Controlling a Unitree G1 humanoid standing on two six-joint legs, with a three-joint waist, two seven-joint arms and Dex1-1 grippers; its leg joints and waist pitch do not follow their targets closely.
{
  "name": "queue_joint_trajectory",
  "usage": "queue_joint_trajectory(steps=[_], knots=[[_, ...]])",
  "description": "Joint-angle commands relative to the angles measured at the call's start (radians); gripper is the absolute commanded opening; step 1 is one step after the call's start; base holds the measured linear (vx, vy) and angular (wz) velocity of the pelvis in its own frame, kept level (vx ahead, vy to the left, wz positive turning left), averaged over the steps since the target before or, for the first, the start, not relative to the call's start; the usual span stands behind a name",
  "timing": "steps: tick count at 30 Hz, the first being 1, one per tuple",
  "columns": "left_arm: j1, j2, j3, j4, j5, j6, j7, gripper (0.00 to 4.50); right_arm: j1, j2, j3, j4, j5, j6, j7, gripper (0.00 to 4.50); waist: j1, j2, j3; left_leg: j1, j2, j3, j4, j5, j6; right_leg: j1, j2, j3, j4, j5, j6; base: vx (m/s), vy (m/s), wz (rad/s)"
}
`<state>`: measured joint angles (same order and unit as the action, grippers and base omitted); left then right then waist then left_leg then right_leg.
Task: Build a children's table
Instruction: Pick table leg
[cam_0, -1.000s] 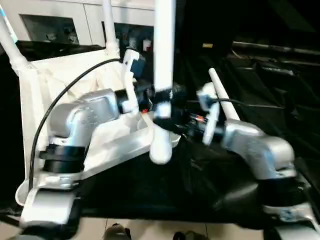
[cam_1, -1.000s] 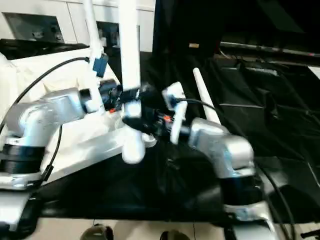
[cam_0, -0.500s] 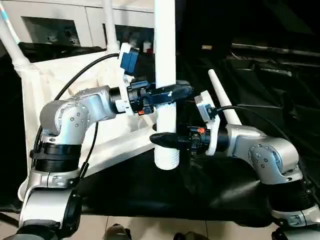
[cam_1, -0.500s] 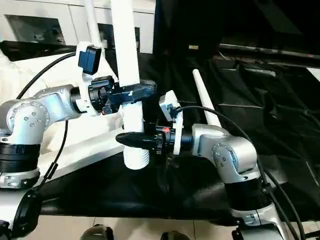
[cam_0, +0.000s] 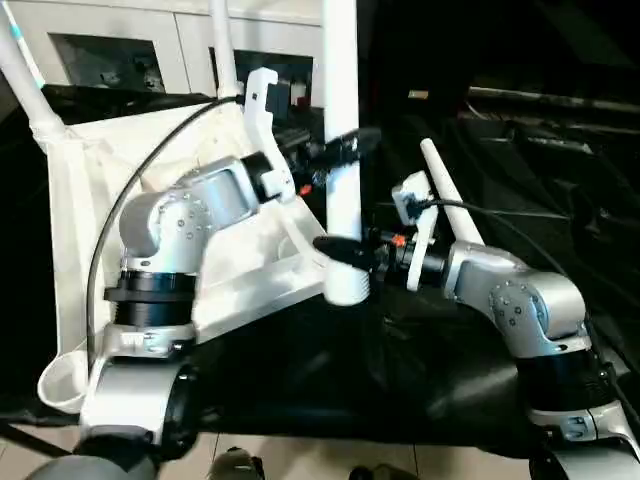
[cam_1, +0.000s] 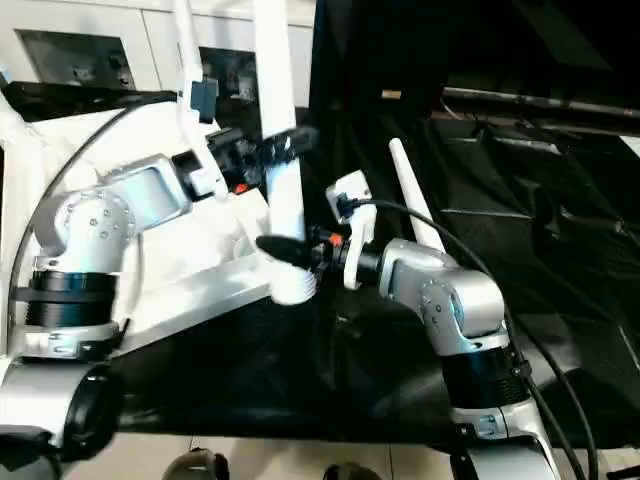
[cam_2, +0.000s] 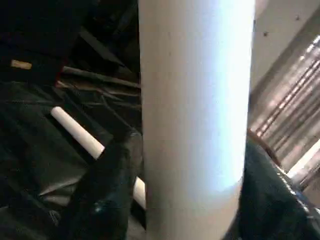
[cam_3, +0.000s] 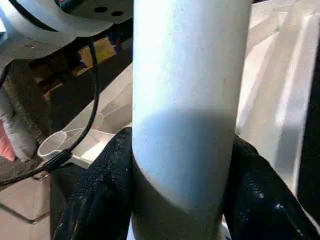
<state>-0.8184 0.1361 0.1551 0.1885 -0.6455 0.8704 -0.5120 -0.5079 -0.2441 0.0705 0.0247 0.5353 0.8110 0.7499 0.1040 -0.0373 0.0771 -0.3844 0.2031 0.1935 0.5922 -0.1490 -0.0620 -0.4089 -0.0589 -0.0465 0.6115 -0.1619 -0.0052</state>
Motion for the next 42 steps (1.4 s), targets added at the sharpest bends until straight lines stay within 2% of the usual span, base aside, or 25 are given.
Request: queue_joint_trajectory(steps=[1, 4, 7, 9, 10, 12, 15, 18, 19, 26, 33, 42], knots=[[0.0, -0.003, 0.012, 0.005, 0.009, -0.003, 0.037, 2.43, -0.026, 0.004, -0.009, -0.022, 0.002, -0.037, 0.01, 1.9, 0.003, 0.013, -0.089, 0.023, 0.019, -0.018, -0.061, -0.233, -0.044, 0.051, -0.066, 0.035, -0.075, -0.242, -0.158, 0.0, 0.0, 0.0], [0.007, -0.027, 0.02, -0.007, 0.009, 0.002, 0.068, 2.24, -0.039, 0.011, -0.008, -0.01, -0.008, -0.048, -0.004, 1.89, 0.002, 0.014, -0.088, 0.024, 0.021, -0.019, -0.061, -0.239, -0.045, 0.05, -0.067, 0.035, -0.074, -0.243, -0.164, 0.0, 0.0, 0.0], [0.009, -0.031, 0.02, -0.012, 0.008, -0.001, 0.068, 1.99, -0.042, 0.014, -0.008, -0.008, -0.013, -0.054, -0.009, 1.89, 0.002, 0.013, -0.086, 0.024, 0.019, -0.018, -0.062, -0.244, -0.043, 0.05, -0.066, 0.034, -0.078, -0.266, -0.156, 0.0, 0.0, 0.0], [0.008, -0.032, 0.021, -0.02, 0.007, 0.0, 0.083, 1.86, -0.054, 0.024, -0.022, 0.002, 0.007, -0.05, -0.005, 1.89, 0.001, 0.007, -0.084, 0.024, 0.02, -0.017, -0.062, -0.249, -0.041, 0.048, -0.067, 0.035, -0.081, -0.292, -0.144, 0.0, 0.0, 0.0], [0.008, -0.032, 0.021, -0.02, 0.007, 0.0, 0.084, 1.83, -0.054, 0.025, -0.023, 0.002, 0.01, -0.048, -0.004, 2.24, 0.001, 0.008, -0.084, 0.025, 0.02, -0.018, -0.062, -0.249, -0.042, 0.048, -0.068, 0.035, -0.079, -0.294, -0.143, 0.0, 0.0, 0.0], [0.005, -0.025, 0.022, -0.02, -0.001, 0.01, 0.088, 1.83, -0.059, 0.013, -0.015, 0.0, 0.023, -0.027, 0.024, 2.59, 0.001, 0.009, -0.083, 0.026, 0.02, -0.018, -0.063, -0.255, -0.041, 0.046, -0.066, 0.035, -0.082, -0.307, -0.135, 0.0, 0.0, 0.0], [0.003, -0.019, 0.017, -0.021, 0.0, 0.015, 0.079, 1.82, -0.065, 0.001, -0.005, 0.005, 0.001, -0.019, 0.013, 2.73, 0.001, 0.007, -0.083, 0.026, 0.02, -0.018, -0.063, -0.253, -0.043, 0.045, -0.066, 0.035, -0.083, -0.317, -0.127, 0.0, 0.0, 0.0], [0.0, -0.003, -0.001, -0.024, 0.001, 0.022, 0.046, 1.82, -0.078, -0.025, -0.004, 0.022, 0.015, 0.019, 0.047, 2.75, 0.001, 0.008, -0.083, 0.025, 0.019, -0.018, -0.063, -0.248, -0.042, 0.047, -0.065, 0.034, -0.082, -0.317, -0.124, 0.0, 0.0, 0.0], [0.0, -0.001, -0.004, -0.025, 0.0, 0.024, 0.041, 1.82, -0.08, -0.033, -0.001, 0.024, 0.017, 0.023, 0.058, 2.75, 0.002, 0.013, -0.083, 0.026, 0.02, -0.019, -0.063, -0.247, -0.043, 0.046, -0.065, 0.035, -0.08, -0.306, -0.126, 0.0, 0.0, 0.0], [-0.003, 0.015, -0.036, -0.042, -0.021, 0.052, -0.012, 1.82, -0.088, -0.09, 0.023, 0.044, 0.037, 0.065, 0.136, 2.75, 0.008, 0.01, -0.085, 0.024, 0.02, -0.017, -0.061, -0.228, -0.037, 0.049, -0.066, 0.035, -0.076, -0.263, -0.147, 0.0, 0.0, 0.0], [-0.001, 0.018, -0.063, -0.069, -0.045, 0.086, -0.053, 1.82, -0.092, -0.095, 0.035, 0.055, 0.042, 0.09, 0.157, 2.75, 0.009, 0.011, -0.085, 0.026, 0.021, -0.017, -0.06, -0.24, -0.039, 0.049, -0.067, 0.034, -0.078, -0.274, -0.16, 0.0, 0.0, 0.0], [-0.002, 0.023, -0.082, -0.074, -0.042, 0.082, -0.08, 1.82, -0.104, -0.077, 0.017, 0.093, 0.057, 0.155, 0.141, 2.75, 0.009, 0.012, -0.084, 0.026, 0.021, -0.019, -0.062, -0.249, -0.046, 0.048, -0.067, 0.034, -0.081, -0.3, -0.144, 0.0, 0.0, 0.0]])
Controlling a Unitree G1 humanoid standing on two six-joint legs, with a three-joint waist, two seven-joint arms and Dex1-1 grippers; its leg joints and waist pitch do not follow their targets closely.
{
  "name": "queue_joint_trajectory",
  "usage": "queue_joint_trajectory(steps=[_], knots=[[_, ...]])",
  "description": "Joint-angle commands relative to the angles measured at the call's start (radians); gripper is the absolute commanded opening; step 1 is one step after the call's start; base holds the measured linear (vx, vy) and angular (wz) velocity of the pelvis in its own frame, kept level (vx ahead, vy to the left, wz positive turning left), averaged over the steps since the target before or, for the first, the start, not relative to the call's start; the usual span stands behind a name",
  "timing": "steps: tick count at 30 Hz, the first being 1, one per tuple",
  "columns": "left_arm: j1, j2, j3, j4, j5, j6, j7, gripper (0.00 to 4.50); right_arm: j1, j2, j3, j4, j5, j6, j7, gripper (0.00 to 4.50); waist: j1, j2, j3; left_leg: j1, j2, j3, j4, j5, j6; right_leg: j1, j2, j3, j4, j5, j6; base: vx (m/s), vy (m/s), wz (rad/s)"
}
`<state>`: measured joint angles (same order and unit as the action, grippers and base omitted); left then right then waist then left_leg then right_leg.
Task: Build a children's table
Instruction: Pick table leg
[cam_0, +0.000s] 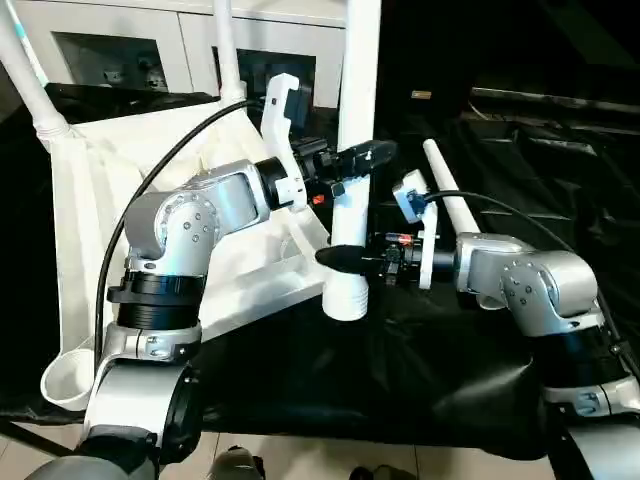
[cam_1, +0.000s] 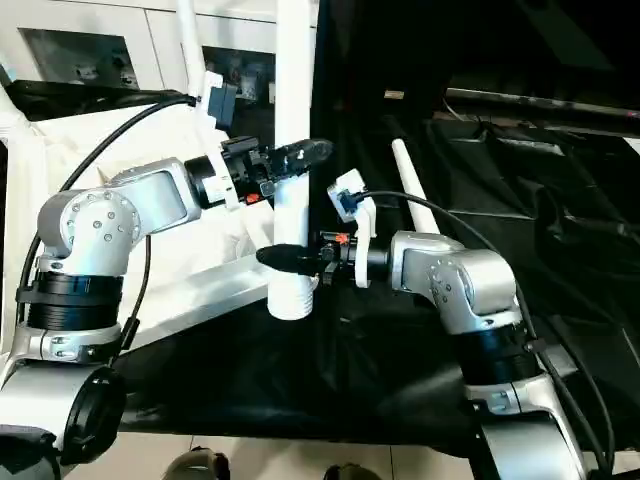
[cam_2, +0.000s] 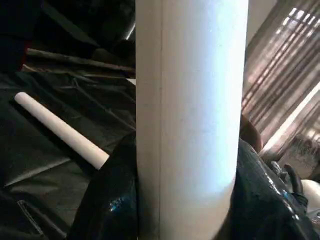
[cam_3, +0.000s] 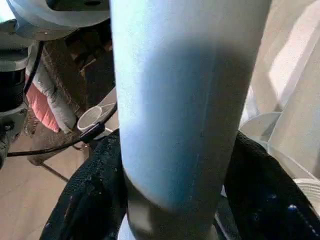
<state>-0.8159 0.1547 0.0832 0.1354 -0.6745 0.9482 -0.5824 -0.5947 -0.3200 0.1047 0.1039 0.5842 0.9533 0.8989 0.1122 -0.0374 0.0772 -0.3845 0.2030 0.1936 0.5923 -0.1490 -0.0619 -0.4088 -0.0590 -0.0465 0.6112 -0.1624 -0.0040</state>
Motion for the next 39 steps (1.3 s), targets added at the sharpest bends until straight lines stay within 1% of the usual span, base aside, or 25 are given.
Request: queue_joint_trajectory(steps=[1, 4, 13, 15, 16, 17, 18, 21, 27, 28, 30, 31, 35, 36, 37, 38, 39], knots=[[-0.005, 0.005, -0.01, -0.021, -0.014, 0.005, -0.012, 1.82, -0.017, -0.001, -0.016, 0.015, 0.01, 0.015, -0.009, 2.75, 0.001, 0.013, -0.084, 0.027, 0.021, -0.019, -0.062, -0.249, -0.047, 0.047, -0.067, 0.034, -0.08, -0.298, -0.146, 0.0, 0.0, 0.0], [-0.005, 0.006, -0.012, -0.023, -0.014, 0.006, -0.02, 1.82, -0.017, -0.004, -0.01, 0.018, 0.015, 0.024, -0.009, 2.75, 0.001, 0.012, -0.085, 0.025, 0.02, -0.019, -0.061, -0.242, -0.047, 0.049, -0.067, 0.034, -0.078, -0.283, -0.151, 0.0, 0.0, 0.0], [-0.001, 0.013, -0.021, -0.031, -0.015, 0.013, -0.039, 1.82, -0.019, -0.007, -0.006, 0.027, 0.009, 0.041, -0.011, 2.75, 0.001, 0.013, -0.086, 0.026, 0.021, -0.018, -0.062, -0.241, -0.05, 0.048, -0.067, 0.034, -0.078, -0.279, -0.151, 0.0, 0.0, 0.0], [0.003, 0.014, -0.024, -0.035, -0.016, 0.017, -0.045, 1.82, -0.02, -0.01, -0.003, 0.029, 0.009, 0.043, -0.01, 2.45, 0.001, 0.013, -0.086, 0.027, 0.021, -0.019, -0.062, -0.244, -0.051, 0.049, -0.067, 0.034, -0.077, -0.279, -0.153, 0.0, 0.0, 0.0], [0.003, 0.015, -0.024, -0.035, -0.016, 0.017, -0.045, 1.82, -0.02, -0.01, -0.003, 0.029, 0.009, 0.043, -0.01, 2.45, 0.002, 0.014, -0.086, 0.027, 0.021, -0.018, -0.062, -0.245, -0.051, 0.049, -0.068, 0.034, -0.078, -0.281, -0.152, 0.0, 0.0, 0.0], [0.003, 0.016, -0.026, -0.036, -0.016, 0.017, -0.048, 1.82, -0.02, -0.012, -0.001, 0.029, 0.007, 0.044, -0.008, 2.26, 0.002, 0.014, -0.086, 0.027, 0.021, -0.018, -0.062, -0.245, -0.051, 0.049, -0.068, 0.034, -0.078, -0.281, -0.152, 0.0, 0.0, 0.0], [0.004, 0.017, -0.028, -0.037, -0.016, 0.019, -0.05, 1.82, -0.019, -0.016, 0.003, 0.027, 0.005, 0.045, -0.005, 2.26, 0.001, 0.013, -0.086, 0.027, 0.021, -0.019, -0.062, -0.245, -0.052, 0.049, -0.067, 0.034, -0.077, -0.28, -0.151, 0.0, 0.0, 0.0], [0.005, 0.023, -0.035, -0.041, -0.016, 0.023, -0.062, 1.82, -0.015, -0.026, 0.016, 0.022, 0.001, 0.048, 0.007, 2.0, 0.002, 0.013, -0.086, 0.026, 0.021, -0.019, -0.061, -0.243, -0.052, 0.05, -0.067, 0.034, -0.077, -0.279, -0.151, 0.0, 0.0, 0.0], [0.004, 0.023, -0.048, -0.047, -0.018, 0.029, -0.072, 1.82, -0.009, -0.032, 0.03, 0.018, -0.009, 0.043, 0.013, 1.94, 0.002, 0.014, -0.087, 0.026, 0.021, -0.019, -0.061, -0.245, -0.053, 0.049, -0.067, 0.034, -0.078, -0.282, -0.15, 0.0, 0.0, 0.0], [0.005, 0.022, -0.05, -0.048, -0.019, 0.03, -0.072, 1.82, -0.008, -0.032, 0.032, 0.017, -0.009, 0.042, 0.013, 1.94, 0.003, 0.018, -0.087, 0.027, 0.021, -0.02, -0.061, -0.245, -0.054, 0.049, -0.067, 0.034, -0.077, -0.279, -0.151, 0.0, 0.0, 0.0], [0.003, 0.021, -0.052, -0.049, -0.02, 0.031, -0.071, 1.82, -0.005, -0.032, 0.035, 0.014, -0.009, 0.039, 0.013, 1.93, 0.002, 0.016, -0.088, 0.026, 0.021, -0.019, -0.061, -0.242, -0.053, 0.05, -0.067, 0.034, -0.076, -0.266, -0.155, 0.0, 0.0, 0.0], [0.001, 0.021, -0.051, -0.048, -0.02, 0.031, -0.071, 1.82, -0.004, -0.03, 0.036, 0.014, -0.01, 0.037, 0.01, 1.93, 0.002, 0.018, -0.087, 0.026, 0.021, -0.02, -0.061, -0.246, -0.054, 0.05, -0.067, 0.034, -0.076, -0.266, -0.157, 0.0, 0.0, 0.0], [-0.002, 0.02, -0.044, -0.042, -0.007, 0.014, -0.055, 1.82, -0.001, -0.025, 0.034, 0.017, -0.016, 0.029, 0.003, 1.93, 0.003, 0.017, -0.088, 0.026, 0.021, -0.019, -0.061, -0.245, -0.054, 0.051, -0.066, 0.034, -0.075, -0.261, -0.16, 0.0, 0.0, 0.0], [-0.005, 0.031, -0.052, -0.036, 0.022, -0.024, -0.059, 2.17, -0.001, -0.012, 0.024, 0.025, -0.021, 0.013, -0.014, 1.93, 0.003, 0.017, -0.087, 0.027, 0.021, -0.019, -0.061, -0.249, -0.053, 0.049, -0.067, 0.034, -0.077, -0.267, -0.159, 0.0, 0.0, 0.0], [-0.004, 0.032, -0.05, -0.038, 0.016, -0.026, -0.069, 2.38, -0.002, -0.01, 0.021, 0.027, -0.021, 0.01, -0.016, 1.93, 0.002, 0.017, -0.087, 0.027, 0.021, -0.019, -0.061, -0.251, -0.054, 0.049, -0.068, 0.034, -0.078, -0.272, -0.157, 0.0, 0.0, 0.0], [-0.004, 0.033, -0.05, -0.038, 0.015, -0.026, -0.071, 2.52, -0.002, -0.01, 0.021, 0.027, -0.021, 0.01, -0.016, 1.93, 0.003, 0.017, -0.088, 0.027, 0.021, -0.02, -0.061, -0.246, -0.055, 0.05, -0.067, 0.034, -0.076, -0.269, -0.157, 0.0, 0.0, 0.0], [-0.001, 0.017, -0.015, -0.043, -0.02, -0.023, -0.07, 2.58, -0.006, -0.001, 0.006, 0.035, -0.022, -0.009, -0.028, 1.93, 0.002, 0.017, -0.088, 0.026, 0.022, -0.019, -0.061, -0.244, -0.057, 0.049, -0.067, 0.034, -0.074, -0.259, -0.161, 0.0, 0.0, 0.0]])
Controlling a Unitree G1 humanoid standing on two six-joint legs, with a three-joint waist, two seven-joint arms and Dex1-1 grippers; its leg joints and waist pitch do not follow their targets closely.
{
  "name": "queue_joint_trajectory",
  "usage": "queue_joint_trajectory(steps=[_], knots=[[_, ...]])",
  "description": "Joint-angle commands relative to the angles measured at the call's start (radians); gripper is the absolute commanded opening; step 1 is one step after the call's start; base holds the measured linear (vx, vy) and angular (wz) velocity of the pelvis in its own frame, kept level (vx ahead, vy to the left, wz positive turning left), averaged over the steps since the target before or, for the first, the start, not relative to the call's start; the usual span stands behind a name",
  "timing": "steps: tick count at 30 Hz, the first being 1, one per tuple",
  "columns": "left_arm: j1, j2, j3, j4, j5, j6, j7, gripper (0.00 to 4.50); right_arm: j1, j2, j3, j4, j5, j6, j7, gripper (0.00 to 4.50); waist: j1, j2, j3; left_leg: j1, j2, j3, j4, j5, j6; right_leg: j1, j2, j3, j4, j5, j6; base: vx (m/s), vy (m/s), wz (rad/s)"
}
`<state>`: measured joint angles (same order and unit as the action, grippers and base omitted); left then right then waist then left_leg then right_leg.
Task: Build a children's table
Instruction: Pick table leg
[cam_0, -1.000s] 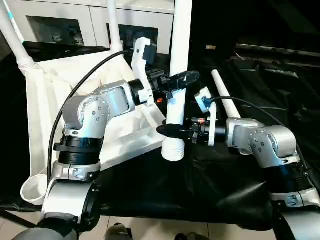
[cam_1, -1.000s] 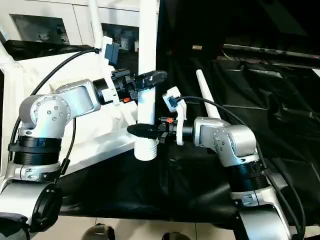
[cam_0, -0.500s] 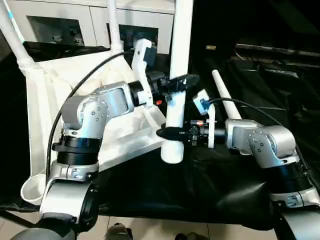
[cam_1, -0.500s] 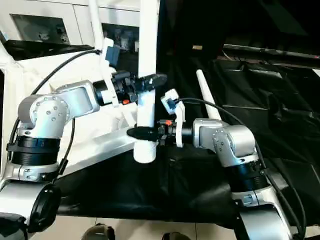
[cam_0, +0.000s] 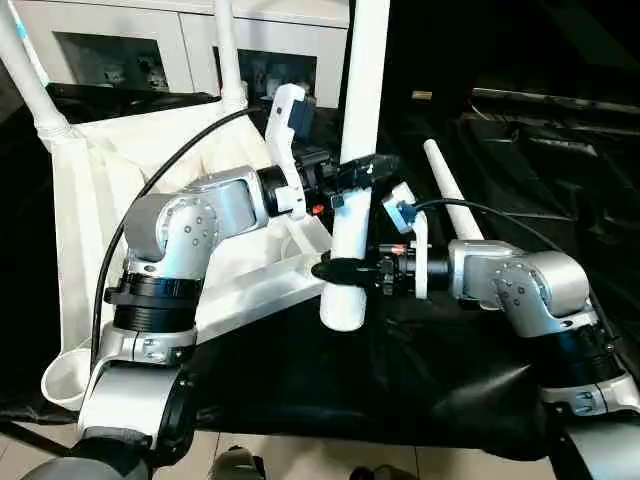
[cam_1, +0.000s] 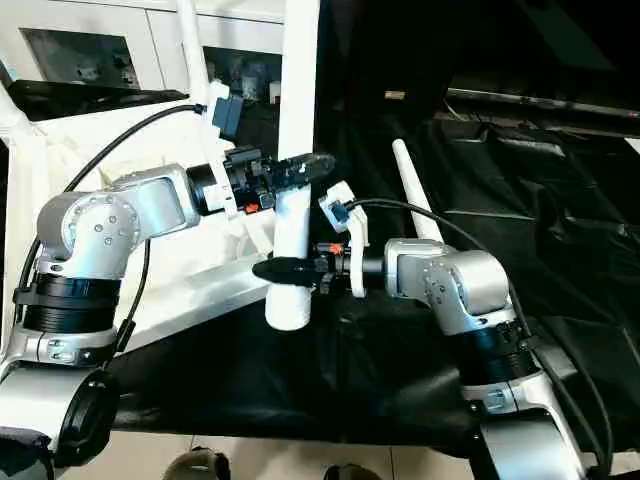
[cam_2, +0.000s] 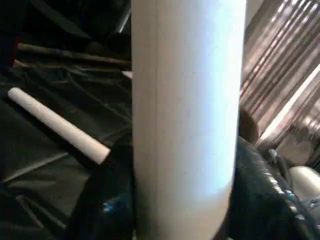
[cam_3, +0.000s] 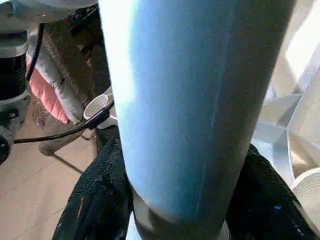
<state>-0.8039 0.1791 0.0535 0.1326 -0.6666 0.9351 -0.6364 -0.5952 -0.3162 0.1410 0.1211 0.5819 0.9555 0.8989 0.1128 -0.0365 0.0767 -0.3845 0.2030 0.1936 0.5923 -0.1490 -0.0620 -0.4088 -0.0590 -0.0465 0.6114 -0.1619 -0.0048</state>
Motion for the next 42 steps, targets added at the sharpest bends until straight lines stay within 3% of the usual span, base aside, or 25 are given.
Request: queue_joint_trajectory(steps=[1, 5, 9, 10, 11, 12, 14, 16, 18, 19, 21, 22, 23, 24, 25, 26, 27, 29, 30, 31, 32, 35, 36, 38, 42], knots=[[-0.013, -0.014, 0.029, -0.039, -0.04, -0.01, -0.011, 2.58, -0.008, 0.0, -0.034, 0.022, -0.02, -0.017, -0.033, 1.93, 0.001, 0.016, -0.088, 0.027, 0.021, -0.018, -0.06, -0.245, -0.057, 0.05, -0.068, 0.034, -0.074, -0.255, -0.167, 0.0, 0.0, 0.0], [-0.03, -0.066, 0.128, 0.001, -0.038, -0.119, 0.086, 2.88, -0.023, 0.027, -0.074, 0.032, 0.002, -0.045, -0.045, 1.93, 0.001, 0.011, -0.088, 0.025, 0.02, -0.018, -0.059, -0.244, -0.051, 0.052, -0.068, 0.033, -0.076, -0.253, -0.174, 0.0, 0.0, 0.0], [-0.05, -0.099, 0.268, 0.052, -0.094, -0.265, 0.135, 2.88, -0.024, 0.053, -0.114, 0.023, 0.028, -0.052, -0.076, 1.92, 0.0, 0.004, -0.081, 0.024, 0.018, -0.017, -0.06, -0.243, -0.039, 0.05, -0.069, 0.034, -0.081, -0.288, -0.148, 0.0, 0.0, 0.0], [-0.055, -0.099, 0.297, 0.046, -0.111, -0.282, 0.144, 2.88, -0.019, 0.055, -0.121, 0.017, 0.03, -0.056, -0.084, 1.91, -0.003, -0.003, -0.078, 0.021, 0.019, -0.017, -0.063, -0.24, -0.038, 0.05, -0.068, 0.034, -0.082, -0.299, -0.143, 0.0, 0.0, 0.0], [-0.06, -0.098, 0.315, 0.042, -0.117, -0.295, 0.153, 2.88, -0.016, 0.057, -0.126, 0.013, 0.029, -0.06, -0.09, 1.91, -0.001, 0.001, -0.08, 0.024, 0.02, -0.018, -0.061, -0.24, -0.04, 0.048, -0.07, 0.034, -0.079, -0.3, -0.143, 0.0, 0.0, 0.0], [-0.067, -0.086, 0.348, 0.029, -0.134, -0.295, 0.161, 2.88, -0.01, 0.059, -0.134, 0.008, 0.017, -0.079, -0.11, 1.91, -0.006, -0.009, -0.072, 0.022, 0.02, -0.016, -0.064, -0.24, -0.036, 0.043, -0.067, 0.035, -0.082, -0.305, -0.137, 0.0, 0.0, 0.0], [-0.071, -0.078, 0.36, 0.023, -0.144, -0.288, 0.162, 2.88, -0.008, 0.059, -0.138, 0.007, 0.009, -0.091, -0.12, 1.91, -0.006, -0.006, -0.073, 0.025, 0.02, -0.016, -0.063, -0.24, -0.038, 0.042, -0.068, 0.035, -0.08, -0.315, -0.133, 0.0, 0.0, 0.0], [0.044, 0.123, 0.085, -0.079, 0.127, -0.365, -0.046, 2.88, -0.008, 0.053, -0.174, 0.012, -0.05, -0.176, -0.193, 1.91, -0.006, -0.005, -0.068, 0.028, 0.028, -0.024, -0.075, -0.245, -0.038, 0.034, -0.071, 0.036, -0.084, -0.374, -0.079, 0.0, 0.0, 0.0], [0.087, 0.173, -0.003, -0.106, 0.18, -0.383, -0.119, 2.88, -0.011, 0.068, -0.201, 0.017, -0.049, -0.188, -0.229, 1.91, -0.012, 0.0, -0.069, 0.026, 0.029, -0.024, -0.078, -0.244, -0.048, 0.033, -0.069, 0.038, -0.079, -0.381, -0.059, 0.0, 0.0, 0.0], [0.092, 0.18, -0.045, -0.106, 0.189, -0.37, -0.137, 2.88, -0.023, 0.065, -0.225, 0.03, -0.044, -0.184, -0.248, 1.91, -0.013, 0.017, -0.065, 0.042, 0.026, -0.014, -0.073, -0.261, -0.069, 0.016, -0.063, 0.042, -0.085, -0.346, -0.084, 0.0, 0.0, 0.0], [0.169, 0.232, -0.196, -0.065, 0.267, -0.42, -0.237, 2.88, -0.017, 0.119, -0.224, 0.05, -0.12, -0.265, -0.381, 1.91, -0.012, 0.031, -0.062, 0.043, 0.024, -0.014, -0.073, -0.277, -0.084, 0.011, -0.06, 0.044, -0.08, -0.3, -0.114, 0.0, 0.0, 0.0], [0.183, 0.239, -0.224, -0.049, 0.285, -0.428, -0.249, 2.88, -0.008, 0.125, -0.218, 0.054, -0.141, -0.275, -0.413, 1.91, -0.016, 0.023, -0.061, 0.036, 0.022, -0.014, -0.076, -0.278, -0.088, 0.017, -0.061, 0.043, -0.079, -0.299, -0.116, 0.0, 0.0, 0.0], [0.188, 0.24, -0.243, -0.038, 0.296, -0.431, -0.252, 2.88, -0.003, 0.124, -0.217, 0.058, -0.152, -0.279, -0.428, 1.91, -0.017, 0.035, -0.065, 0.032, 0.021, -0.016, -0.078, -0.289, -0.101, 0.023, -0.061, 0.042, -0.073, -0.288, -0.12, 0.0, 0.0, 0.0], [0.189, 0.241, -0.249, -0.035, 0.304, -0.436, -0.249, 2.88, 0.0, 0.123, -0.214, 0.056, -0.156, -0.281, -0.429, 1.91, -0.018, 0.029, -0.069, 0.034, 0.019, -0.015, -0.075, -0.284, -0.101, 0.028, -0.06, 0.044, -0.069, -0.254, -0.133, 0.0, 0.0, 0.0], [0.196, 0.25, -0.291, -0.01, 0.352, -0.455, -0.222, 2.88, 0.028, 0.112, -0.192, 0.041, -0.178, -0.318, -0.423, 1.91, -0.015, 0.033, -0.079, 0.03, 0.021, -0.015, -0.072, -0.255, -0.095, 0.036, -0.062, 0.044, -0.065, -0.2, -0.141, 0.0, 0.0, 0.0], [0.197, 0.251, -0.295, -0.008, 0.355, -0.455, -0.219, 2.88, 0.032, 0.109, -0.188, 0.038, -0.182, -0.325, -0.42, 1.91, -0.014, 0.034, -0.075, 0.029, 0.02, -0.014, -0.071, -0.251, -0.091, 0.035, -0.063, 0.043, -0.066, -0.192, -0.141, 0.0, 0.0, 0.0], [0.204, 0.257, -0.305, -0.002, 0.364, -0.456, -0.215, 2.88, 0.045, 0.099, -0.169, 0.028, -0.197, -0.344, -0.411, 1.91, -0.014, 0.03, -0.081, 0.024, 0.019, -0.015, -0.069, -0.232, -0.085, 0.045, -0.064, 0.042, -0.062, -0.176, -0.147, 0.0, 0.0, 0.0], [0.209, 0.265, -0.311, 0.001, 0.372, -0.456, -0.218, 2.88, 0.047, 0.095, -0.16, 0.023, -0.207, -0.346, -0.411, 1.91, -0.018, 0.026, -0.081, 0.021, 0.018, -0.013, -0.067, -0.215, -0.073, 0.047, -0.064, 0.042, -0.059, -0.168, -0.159, 0.0, 0.0, 0.0], [0.218, 0.281, -0.327, 0.019, 0.41, -0.465, -0.223, 2.88, 0.044, 0.092, -0.146, 0.023, -0.227, -0.345, -0.417, 1.91, -0.022, 0.013, -0.087, 0.019, 0.019, -0.013, -0.065, -0.197, -0.063, 0.052, -0.065, 0.041, -0.057, -0.177, -0.163, 0.0, 0.0, 0.0], [0.221, 0.288, -0.335, 0.044, 0.437, -0.466, -0.212, 2.88, 0.04, 0.085, -0.127, 0.041, -0.252, -0.37, -0.413, 1.91, -0.027, 0.009, -0.081, 0.014, 0.019, -0.013, -0.066, -0.19, -0.056, 0.05, -0.067, 0.041, -0.058, -0.216, -0.155, 0.0, 0.0, 0.0], [0.222, 0.293, -0.34, 0.061, 0.455, -0.466, -0.205, 2.88, 0.037, 0.081, -0.114, 0.055, -0.268, -0.389, -0.41, 1.91, -0.029, 0.013, -0.079, 0.014, 0.018, -0.012, -0.067, -0.202, -0.059, 0.048, -0.067, 0.042, -0.063, -0.246, -0.146, 0.0, 0.0, 0.0], [0.229, 0.302, -0.348, 0.092, 0.478, -0.451, -0.187, 2.88, 0.034, 0.091, -0.108, 0.091, -0.288, -0.416, -0.42, 1.91, -0.036, 0.02, -0.08, 0.025, 0.019, -0.011, -0.064, -0.241, -0.066, 0.038, -0.067, 0.045, -0.072, -0.307, -0.134, 0.0, 0.0, 0.0], [0.237, 0.304, -0.356, 0.086, 0.492, -0.407, -0.152, 2.88, 0.04, 0.087, -0.101, 0.082, -0.287, -0.417, -0.41, 1.91, -0.035, 0.029, -0.08, 0.028, 0.021, -0.013, -0.066, -0.254, -0.069, 0.037, -0.065, 0.045, -0.071, -0.3, -0.143, 0.0, 0.0, 0.0], [0.251, 0.307, -0.356, 0.033, 0.486, -0.342, -0.133, 2.7, 0.051, 0.078, -0.09, 0.052, -0.288, -0.408, -0.4, 1.91, -0.037, 0.022, -0.081, 0.028, 0.023, -0.013, -0.066, -0.259, -0.068, 0.038, -0.063, 0.044, -0.066, -0.277, -0.154, 0.0, 0.0, 0.0], [0.269, 0.306, -0.343, -0.019, 0.497, -0.286, -0.106, 2.42, 0.052, 0.079, -0.086, 0.05, -0.287, -0.408, -0.385, 1.91, -0.031, 0.022, -0.079, 0.029, 0.023, -0.012, -0.064, -0.258, -0.055, 0.036, -0.064, 0.044, -0.069, -0.285, -0.165, 0.0, 0.0, 0.0]])
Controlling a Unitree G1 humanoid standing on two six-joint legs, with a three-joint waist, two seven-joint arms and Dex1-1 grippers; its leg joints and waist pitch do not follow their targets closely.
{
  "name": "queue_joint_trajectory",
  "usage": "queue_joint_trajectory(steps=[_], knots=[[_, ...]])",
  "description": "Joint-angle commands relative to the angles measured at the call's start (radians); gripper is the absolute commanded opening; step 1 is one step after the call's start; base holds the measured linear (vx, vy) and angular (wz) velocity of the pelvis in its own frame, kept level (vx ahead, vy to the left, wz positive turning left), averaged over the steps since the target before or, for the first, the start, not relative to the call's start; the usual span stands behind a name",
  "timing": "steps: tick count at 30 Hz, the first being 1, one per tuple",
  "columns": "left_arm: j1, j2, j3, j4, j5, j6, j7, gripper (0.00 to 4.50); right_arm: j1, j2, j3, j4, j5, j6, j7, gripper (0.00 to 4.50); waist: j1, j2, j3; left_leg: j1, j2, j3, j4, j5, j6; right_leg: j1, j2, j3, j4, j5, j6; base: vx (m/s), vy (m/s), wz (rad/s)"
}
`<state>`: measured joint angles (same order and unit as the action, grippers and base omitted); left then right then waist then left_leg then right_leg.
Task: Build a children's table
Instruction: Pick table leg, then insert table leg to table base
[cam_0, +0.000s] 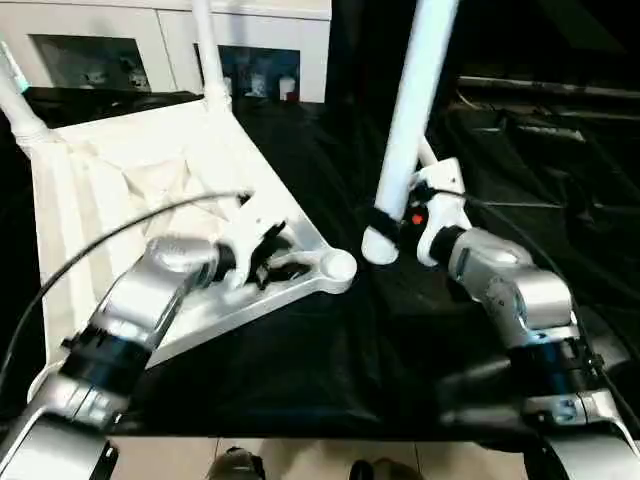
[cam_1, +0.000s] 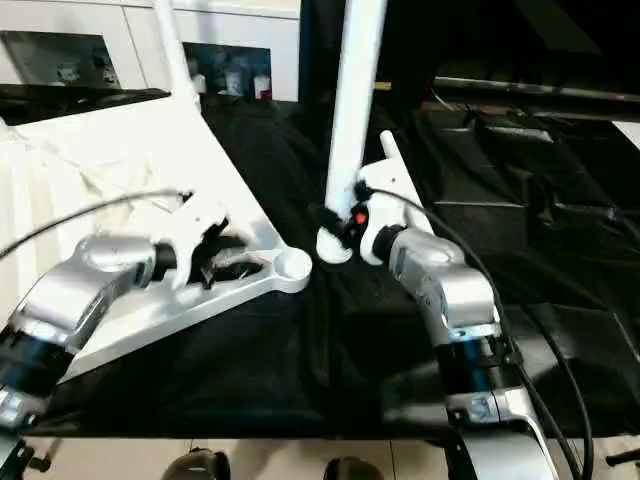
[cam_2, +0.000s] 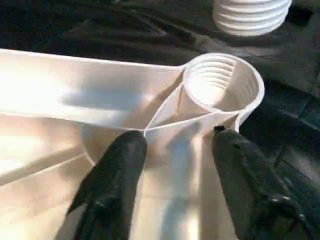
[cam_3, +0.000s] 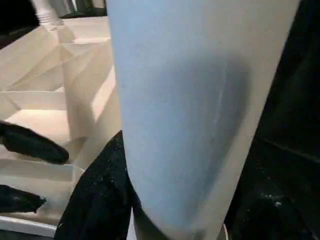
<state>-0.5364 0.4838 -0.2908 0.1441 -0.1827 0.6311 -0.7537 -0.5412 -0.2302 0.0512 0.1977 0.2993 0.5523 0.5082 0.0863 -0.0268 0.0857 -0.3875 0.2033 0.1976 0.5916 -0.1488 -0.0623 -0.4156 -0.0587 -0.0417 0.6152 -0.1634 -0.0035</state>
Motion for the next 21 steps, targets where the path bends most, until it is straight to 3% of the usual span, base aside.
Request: queue_joint_trajectory(steps=[1, 6, 8, 18, 21], knots=[[0.008, 0.002, 0.002, -0.046, 0.012, 0.025, 0.009, 2.18, -0.003, -0.005, 0.005, -0.021, -0.008, -0.01, 0.007, 1.91, -0.003, 0.009, -0.089, 0.032, 0.022, -0.015, -0.062, -0.255, -0.052, 0.043, -0.064, 0.04, -0.074, -0.286, -0.162, 0.0, 0.0, 0.0], [0.04, 0.009, 0.006, -0.14, -0.022, 0.084, -0.007, 1.95, -0.014, 0.007, 0.01, -0.007, -0.009, -0.019, 0.006, 1.91, -0.003, 0.01, -0.086, 0.03, 0.021, -0.015, -0.063, -0.251, -0.052, 0.042, -0.062, 0.039, -0.073, -0.288, -0.159, 0.0, 0.0, 0.0], [0.044, 0.023, 0.001, -0.168, -0.028, 0.095, -0.022, 1.63, -0.009, 0.01, 0.015, -0.013, -0.007, -0.013, 0.012, 1.91, -0.003, 0.009, -0.084, 0.029, 0.021, -0.016, -0.064, -0.258, -0.05, 0.041, -0.063, 0.039, -0.075, -0.307, -0.154, 0.0, 0.0, 0.0], [0.071, 0.068, -0.042, -0.16, 0.028, 0.101, -0.03, 1.06, -0.007, 0.016, 0.024, -0.009, -0.011, -0.017, 0.019, 1.91, -0.004, 0.01, -0.082, 0.03, 0.019, -0.017, -0.066, -0.265, -0.051, 0.039, -0.061, 0.039, -0.077, -0.322, -0.134, 0.0, 0.0, 0.0], [0.077, 0.066, -0.041, -0.151, 0.017, 0.112, -0.043, 0.69, -0.004, 0.017, 0.028, -0.01, -0.009, -0.017, 0.022, 1.91, -0.004, 0.01, -0.083, 0.03, 0.019, -0.017, -0.066, -0.264, -0.053, 0.039, -0.062, 0.039, -0.077, -0.319, -0.137, 0.0, 0.0, 0.0]])
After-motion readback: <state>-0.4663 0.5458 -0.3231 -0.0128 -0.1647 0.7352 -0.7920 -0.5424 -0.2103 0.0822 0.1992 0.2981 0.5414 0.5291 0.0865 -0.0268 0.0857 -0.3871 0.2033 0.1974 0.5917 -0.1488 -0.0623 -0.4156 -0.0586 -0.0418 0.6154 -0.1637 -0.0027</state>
